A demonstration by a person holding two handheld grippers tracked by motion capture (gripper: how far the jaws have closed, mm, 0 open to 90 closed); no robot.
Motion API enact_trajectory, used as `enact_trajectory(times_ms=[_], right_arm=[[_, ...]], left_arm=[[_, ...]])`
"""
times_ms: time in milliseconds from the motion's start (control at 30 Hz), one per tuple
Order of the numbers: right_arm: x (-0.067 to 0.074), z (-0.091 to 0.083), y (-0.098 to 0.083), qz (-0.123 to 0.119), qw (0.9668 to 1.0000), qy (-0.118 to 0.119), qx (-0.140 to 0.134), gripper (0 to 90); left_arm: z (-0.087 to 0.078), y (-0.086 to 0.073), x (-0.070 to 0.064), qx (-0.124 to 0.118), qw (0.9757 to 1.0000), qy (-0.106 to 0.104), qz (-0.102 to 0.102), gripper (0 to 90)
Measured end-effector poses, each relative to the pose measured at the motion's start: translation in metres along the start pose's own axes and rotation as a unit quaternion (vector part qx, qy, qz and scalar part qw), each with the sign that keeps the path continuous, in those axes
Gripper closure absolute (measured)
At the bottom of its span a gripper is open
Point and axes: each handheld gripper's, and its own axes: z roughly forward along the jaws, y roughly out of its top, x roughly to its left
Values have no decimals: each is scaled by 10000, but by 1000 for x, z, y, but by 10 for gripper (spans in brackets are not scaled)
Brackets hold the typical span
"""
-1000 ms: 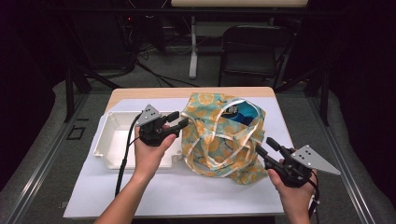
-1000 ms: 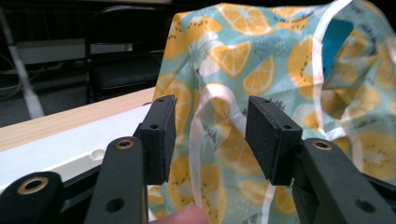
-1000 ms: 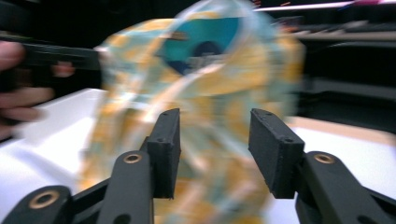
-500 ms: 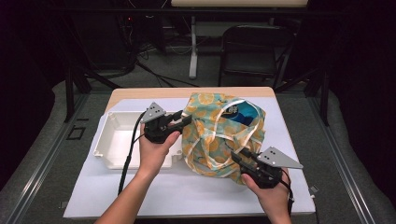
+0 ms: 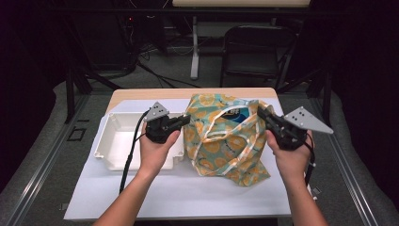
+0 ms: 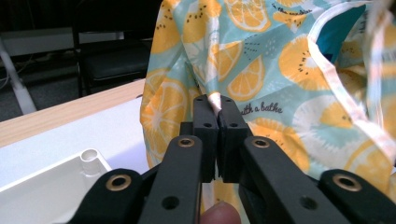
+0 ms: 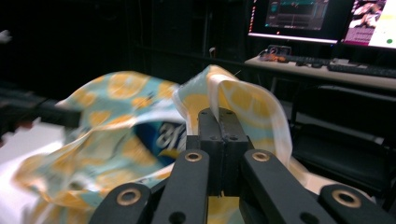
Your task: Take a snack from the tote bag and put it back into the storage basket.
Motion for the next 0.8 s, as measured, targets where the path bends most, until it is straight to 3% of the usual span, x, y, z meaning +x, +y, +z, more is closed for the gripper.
enact_trajectory(times_ms=[133,167,300,333,400,467,500,533,600,700,800], right_arm=[[-9,9,10,42,10000,-47,21,900],[-11,12,13,49,10000,-59,23,900],[-11,11,13,114,9999,-53,47,900],[-11,11,12,126,9999,-37,30,900],[-10,11,12,120,9999,-23,58,900],[-10,11,10,123,9999,0,87,900],[-10,11,10,123,9999,0,87,900],[-9,11,9,148,9998,-2,97,900],[-8,11,8,148,9998,-6,110,900],[-7,11,8,167,9998,6,119,900],[-7,10,8,173,9998,38,123,900]], left_arm=[[-2,3,-4,-137,9997,147,154,588],[-5,4,-6,-177,9992,292,221,542],[-14,4,-10,-365,9988,223,246,491],[-19,2,-17,-449,9980,192,395,499],[-20,-1,-23,-431,9978,150,476,508],[-18,-9,-40,-299,9970,-126,700,513],[-18,-9,-40,-299,9970,-126,700,507],[-14,-13,-50,-273,9965,-243,745,489],[-10,-17,-57,-253,9958,-418,780,422],[-2,-20,-68,-144,9944,-425,962,317],[3,-21,-73,-17,9931,-170,1157,281]])
